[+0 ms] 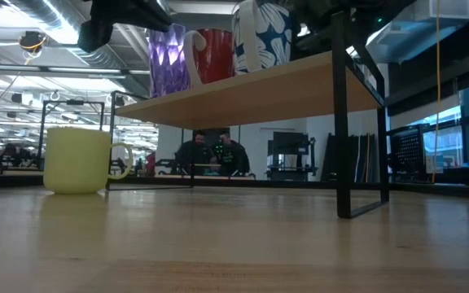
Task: Stack small to large cups/mugs on shelf
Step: Adjust the mugs on the shelf
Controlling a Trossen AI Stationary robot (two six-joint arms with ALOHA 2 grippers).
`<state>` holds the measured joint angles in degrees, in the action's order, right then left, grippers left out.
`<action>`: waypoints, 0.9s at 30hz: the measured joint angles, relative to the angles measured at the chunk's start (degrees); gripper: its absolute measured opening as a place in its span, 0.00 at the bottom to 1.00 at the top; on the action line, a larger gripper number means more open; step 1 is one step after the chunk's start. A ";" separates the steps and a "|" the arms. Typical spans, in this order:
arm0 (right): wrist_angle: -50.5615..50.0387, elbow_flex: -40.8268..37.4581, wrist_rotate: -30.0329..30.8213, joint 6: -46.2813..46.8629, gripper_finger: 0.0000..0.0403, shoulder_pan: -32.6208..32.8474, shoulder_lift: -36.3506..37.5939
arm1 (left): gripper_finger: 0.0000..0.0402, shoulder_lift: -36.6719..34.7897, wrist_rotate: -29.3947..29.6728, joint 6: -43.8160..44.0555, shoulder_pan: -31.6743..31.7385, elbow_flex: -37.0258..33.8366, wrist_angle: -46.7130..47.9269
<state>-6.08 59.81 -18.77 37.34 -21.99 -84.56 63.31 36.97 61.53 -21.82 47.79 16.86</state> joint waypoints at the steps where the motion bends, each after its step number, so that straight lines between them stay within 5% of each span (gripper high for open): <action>1: 0.93 0.00 -0.70 0.25 0.01 0.15 -0.72 | 0.08 0.00 0.10 0.03 0.02 0.00 0.07; 15: 6.91 7.56 -6.50 -0.39 0.01 0.95 -9.33 | 0.08 0.00 0.45 1.40 0.04 0.00 0.55; 27: -2.58 10.65 -6.92 -6.35 0.01 1.35 -9.77 | 0.08 0.00 1.04 1.48 0.04 0.00 0.53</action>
<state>-8.67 70.46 -25.69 30.99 -20.64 -94.33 63.31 38.01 63.01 -21.78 47.79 17.39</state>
